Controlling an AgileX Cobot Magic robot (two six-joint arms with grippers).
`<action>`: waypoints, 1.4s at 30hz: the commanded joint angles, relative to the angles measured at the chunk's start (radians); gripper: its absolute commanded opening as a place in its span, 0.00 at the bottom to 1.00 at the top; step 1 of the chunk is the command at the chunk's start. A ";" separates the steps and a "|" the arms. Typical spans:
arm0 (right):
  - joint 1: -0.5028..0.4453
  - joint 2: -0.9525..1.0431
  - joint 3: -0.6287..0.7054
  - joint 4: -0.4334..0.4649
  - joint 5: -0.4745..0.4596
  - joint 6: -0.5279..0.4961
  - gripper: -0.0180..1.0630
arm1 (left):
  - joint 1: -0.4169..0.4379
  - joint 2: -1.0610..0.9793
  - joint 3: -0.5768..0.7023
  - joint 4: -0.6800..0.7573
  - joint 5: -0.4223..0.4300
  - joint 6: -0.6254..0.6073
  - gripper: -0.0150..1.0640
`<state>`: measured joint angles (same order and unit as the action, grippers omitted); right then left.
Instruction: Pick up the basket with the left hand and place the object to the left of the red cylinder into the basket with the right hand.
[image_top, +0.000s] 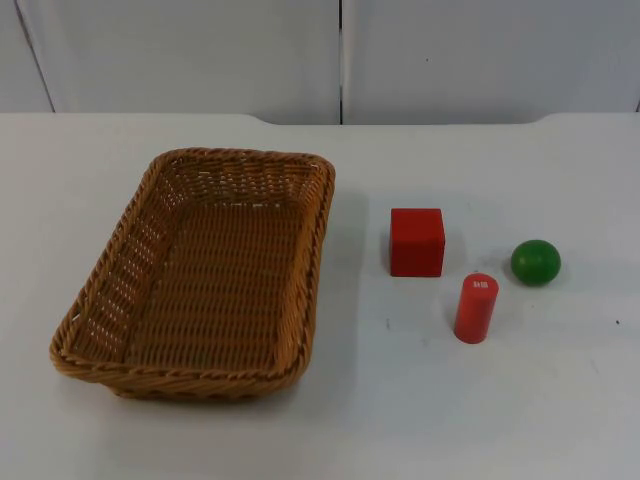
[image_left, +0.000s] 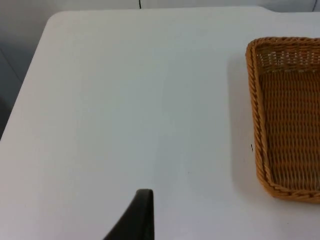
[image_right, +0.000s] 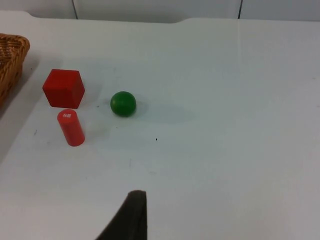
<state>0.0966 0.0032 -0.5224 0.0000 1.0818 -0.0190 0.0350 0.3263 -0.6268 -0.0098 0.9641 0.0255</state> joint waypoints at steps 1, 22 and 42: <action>-0.004 -0.003 0.006 -0.010 -0.003 0.003 0.99 | 0.000 0.024 -0.016 -0.015 -0.017 -0.005 0.99; -0.004 0.211 -0.116 -0.074 -0.113 0.000 0.99 | 0.000 0.106 -0.047 -0.053 -0.028 -0.005 0.99; -0.004 0.531 -0.213 -0.076 -0.291 0.000 0.99 | 0.000 0.106 -0.047 -0.058 -0.028 -0.005 0.99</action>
<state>0.0966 0.4982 -0.7085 -0.0740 0.8114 -0.0109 0.0350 0.4292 -0.6664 -0.0553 0.9513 0.0255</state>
